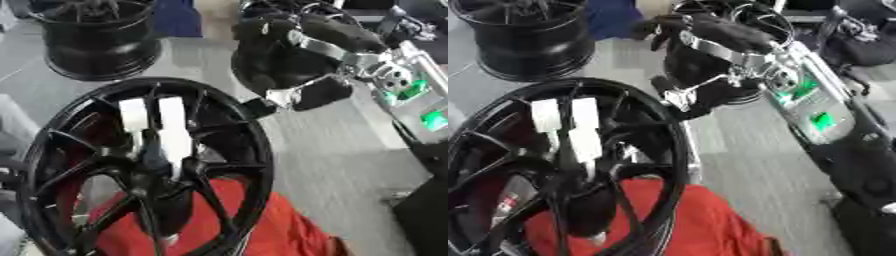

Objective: Pull the pin out of the wheel hub.

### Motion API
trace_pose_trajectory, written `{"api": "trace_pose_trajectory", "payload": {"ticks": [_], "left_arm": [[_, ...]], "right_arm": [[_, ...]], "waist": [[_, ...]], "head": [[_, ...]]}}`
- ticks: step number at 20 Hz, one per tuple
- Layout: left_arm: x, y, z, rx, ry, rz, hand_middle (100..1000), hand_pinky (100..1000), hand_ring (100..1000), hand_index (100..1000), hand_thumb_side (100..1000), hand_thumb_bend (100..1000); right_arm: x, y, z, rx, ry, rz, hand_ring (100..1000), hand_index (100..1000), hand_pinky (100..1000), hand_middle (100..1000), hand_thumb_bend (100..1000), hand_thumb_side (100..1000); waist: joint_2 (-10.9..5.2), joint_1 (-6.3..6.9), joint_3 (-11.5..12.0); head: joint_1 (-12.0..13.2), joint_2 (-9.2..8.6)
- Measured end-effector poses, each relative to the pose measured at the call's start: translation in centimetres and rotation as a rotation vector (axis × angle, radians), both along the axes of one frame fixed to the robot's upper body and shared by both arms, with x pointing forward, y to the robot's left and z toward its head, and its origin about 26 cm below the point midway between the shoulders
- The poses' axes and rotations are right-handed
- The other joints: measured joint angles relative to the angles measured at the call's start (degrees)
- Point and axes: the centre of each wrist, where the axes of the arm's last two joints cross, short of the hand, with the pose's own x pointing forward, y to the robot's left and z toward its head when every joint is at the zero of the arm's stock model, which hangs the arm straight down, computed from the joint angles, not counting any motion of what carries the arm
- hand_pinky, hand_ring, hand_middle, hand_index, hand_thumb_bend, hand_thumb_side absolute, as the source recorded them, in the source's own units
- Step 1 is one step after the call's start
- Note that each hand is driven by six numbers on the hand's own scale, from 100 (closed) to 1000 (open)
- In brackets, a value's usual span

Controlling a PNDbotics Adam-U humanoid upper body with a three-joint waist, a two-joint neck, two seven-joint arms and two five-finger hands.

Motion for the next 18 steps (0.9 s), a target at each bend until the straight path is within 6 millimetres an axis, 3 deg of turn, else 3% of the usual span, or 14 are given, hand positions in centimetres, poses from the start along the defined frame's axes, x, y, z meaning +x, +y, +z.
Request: {"api": "trace_pose_trajectory", "payload": {"ticks": [7,14,18], "left_arm": [[-0.9,1.8,3.6,-0.121,-0.145,0.136,579,555,532,768,744,100],[-1.1,1.8,4.2,-0.189,-0.166,0.171,577,554,530,769,748,100],[-1.0,1.5,4.2,-0.188,-0.160,0.158,577,554,530,769,750,100]], "right_arm": [[0.0,0.0,-0.2,0.000,0.007,-0.001,797,992,732,864,100,199],[0.0,0.1,-0.3,0.000,0.023,0.008,780,986,732,854,100,202],[0.0,0.9,0.1,-0.029,0.094,0.057,781,980,735,849,100,344]], "waist": [[-0.52,0.24,0.4],[-0.52,0.25,0.4],[-0.51,0.31,1.1]], "head": [[-0.4,0.00],[-0.6,0.00],[-0.9,0.00]]}}
